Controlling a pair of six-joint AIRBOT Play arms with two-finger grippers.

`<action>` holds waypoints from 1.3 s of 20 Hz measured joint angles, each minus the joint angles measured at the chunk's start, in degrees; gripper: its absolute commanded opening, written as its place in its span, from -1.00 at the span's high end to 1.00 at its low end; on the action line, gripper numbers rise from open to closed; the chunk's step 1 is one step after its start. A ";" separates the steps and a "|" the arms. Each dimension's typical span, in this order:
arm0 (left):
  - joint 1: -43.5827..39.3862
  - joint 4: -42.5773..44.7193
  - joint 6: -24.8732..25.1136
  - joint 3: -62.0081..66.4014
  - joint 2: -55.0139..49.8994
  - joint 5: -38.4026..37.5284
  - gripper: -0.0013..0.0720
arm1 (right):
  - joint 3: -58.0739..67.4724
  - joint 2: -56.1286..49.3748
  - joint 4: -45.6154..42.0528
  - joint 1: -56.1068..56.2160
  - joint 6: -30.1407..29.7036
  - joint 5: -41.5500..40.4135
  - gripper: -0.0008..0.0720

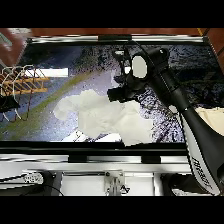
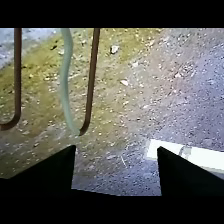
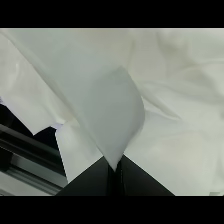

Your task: Fold the shirts.

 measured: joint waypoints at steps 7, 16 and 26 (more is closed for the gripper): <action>3.15 -0.26 2.64 -0.17 -3.93 1.70 -0.65 | 0.00 0.00 -0.96 0.00 1.05 -1.40 0.79; 2.49 -1.20 4.17 -3.13 -9.20 4.35 -0.47 | 0.00 0.00 -3.10 0.00 1.40 -1.75 0.79; 0.94 -1.22 5.49 -3.41 -12.85 5.70 -0.03 | 0.00 0.00 -4.46 0.00 1.86 -1.99 0.79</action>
